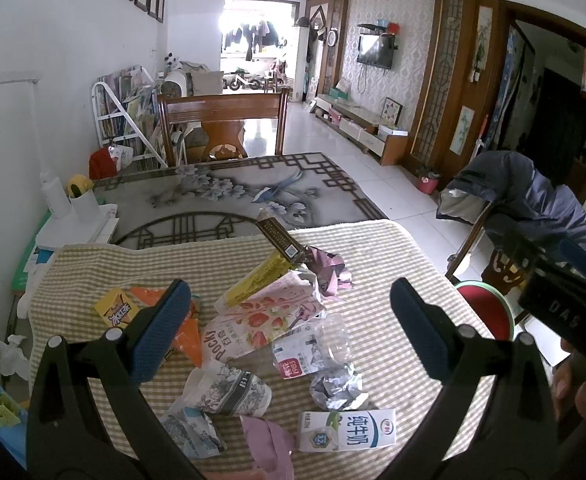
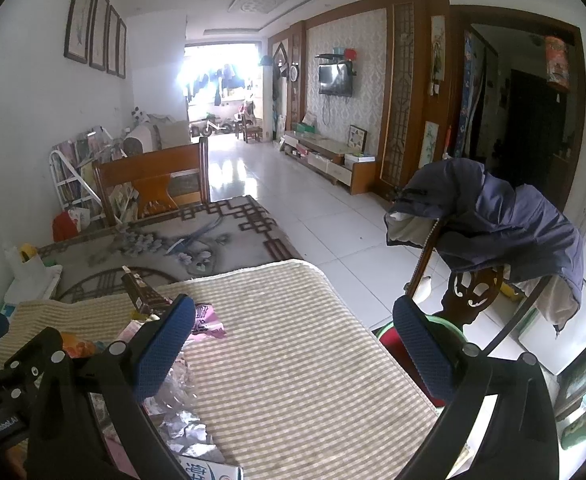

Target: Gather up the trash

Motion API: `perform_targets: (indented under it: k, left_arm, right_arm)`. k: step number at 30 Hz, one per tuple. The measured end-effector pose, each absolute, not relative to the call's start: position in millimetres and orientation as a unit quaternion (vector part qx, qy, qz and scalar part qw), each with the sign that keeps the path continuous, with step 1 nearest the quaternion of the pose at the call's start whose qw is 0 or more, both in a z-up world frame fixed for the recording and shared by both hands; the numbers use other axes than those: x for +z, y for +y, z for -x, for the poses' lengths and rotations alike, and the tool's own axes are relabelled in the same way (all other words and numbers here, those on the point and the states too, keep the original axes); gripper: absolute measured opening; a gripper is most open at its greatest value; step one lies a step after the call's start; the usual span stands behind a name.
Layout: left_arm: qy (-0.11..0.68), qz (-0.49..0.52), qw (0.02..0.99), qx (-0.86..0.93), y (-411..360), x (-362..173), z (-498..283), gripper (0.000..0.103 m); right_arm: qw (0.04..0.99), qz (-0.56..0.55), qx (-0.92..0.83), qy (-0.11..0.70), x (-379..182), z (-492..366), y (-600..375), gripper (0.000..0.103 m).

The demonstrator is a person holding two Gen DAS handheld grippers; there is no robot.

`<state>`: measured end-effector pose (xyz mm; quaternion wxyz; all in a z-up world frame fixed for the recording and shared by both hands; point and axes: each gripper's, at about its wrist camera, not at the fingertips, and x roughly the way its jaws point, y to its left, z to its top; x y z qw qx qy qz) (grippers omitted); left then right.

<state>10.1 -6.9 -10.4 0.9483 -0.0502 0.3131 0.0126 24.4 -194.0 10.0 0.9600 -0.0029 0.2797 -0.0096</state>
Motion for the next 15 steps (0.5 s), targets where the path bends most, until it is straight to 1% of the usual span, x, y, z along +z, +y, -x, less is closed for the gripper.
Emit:
perform_targets:
  k: [15]
  left_arm:
    - [0.314,0.052,0.947,0.032,1.7,-16.4,-16.0,0.098]
  right_arm:
    - [0.957,-0.008,0.025,0.289,3.7,-28.5,-191.5,0.096]
